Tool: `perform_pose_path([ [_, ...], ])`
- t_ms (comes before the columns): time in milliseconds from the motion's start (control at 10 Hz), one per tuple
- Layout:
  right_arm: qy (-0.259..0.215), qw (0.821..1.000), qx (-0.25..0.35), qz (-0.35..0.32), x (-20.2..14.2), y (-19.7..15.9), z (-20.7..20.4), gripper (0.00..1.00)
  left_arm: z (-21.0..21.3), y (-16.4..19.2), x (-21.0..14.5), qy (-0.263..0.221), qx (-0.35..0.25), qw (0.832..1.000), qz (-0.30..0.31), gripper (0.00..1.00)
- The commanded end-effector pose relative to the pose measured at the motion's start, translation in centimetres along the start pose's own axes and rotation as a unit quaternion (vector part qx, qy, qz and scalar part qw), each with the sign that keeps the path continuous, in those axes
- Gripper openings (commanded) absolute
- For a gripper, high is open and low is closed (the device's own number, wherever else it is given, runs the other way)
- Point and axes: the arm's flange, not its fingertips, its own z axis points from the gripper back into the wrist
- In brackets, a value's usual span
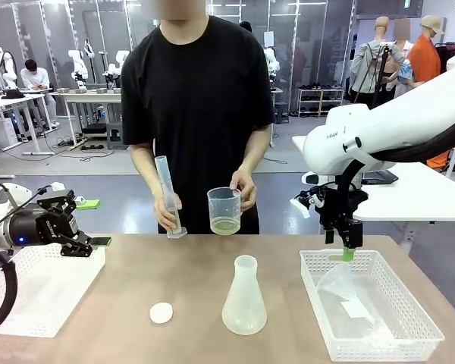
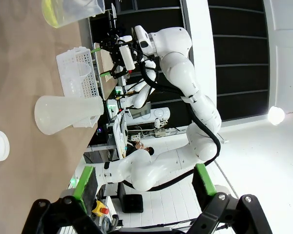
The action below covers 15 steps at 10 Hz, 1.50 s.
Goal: Prepare the solutions needed for the experiment.
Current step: Pick up the Plastic Funnel and insert it into the Big flask.
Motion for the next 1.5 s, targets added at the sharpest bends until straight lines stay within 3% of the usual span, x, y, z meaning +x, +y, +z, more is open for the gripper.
perform_pose_path([
  [0,0.006,0.999,0.033,0.018,-0.4,-1.0,0.7,1.00,-0.1,-0.1,0.1,-0.004,-0.005,1.000,-0.002,1.00],
  [300,0.012,0.994,0.097,0.041,0.1,-1.6,-0.2,1.00,-0.1,-0.1,0.1,-0.004,-0.005,1.000,-0.002,1.00],
  [1200,0.036,0.978,0.182,0.096,0.7,-2.8,-5.0,1.00,-0.1,-0.1,0.1,-0.004,-0.005,1.000,-0.002,1.00],
  [1300,0.042,0.977,0.182,0.099,0.7,-2.7,-5.4,0.96,-0.1,-0.1,0.1,-0.004,-0.005,1.000,-0.002,1.00],
  [1400,0.043,0.978,0.180,0.100,0.7,-2.6,-5.6,0.81,-0.1,-0.1,0.1,-0.004,-0.005,1.000,-0.002,1.00],
])
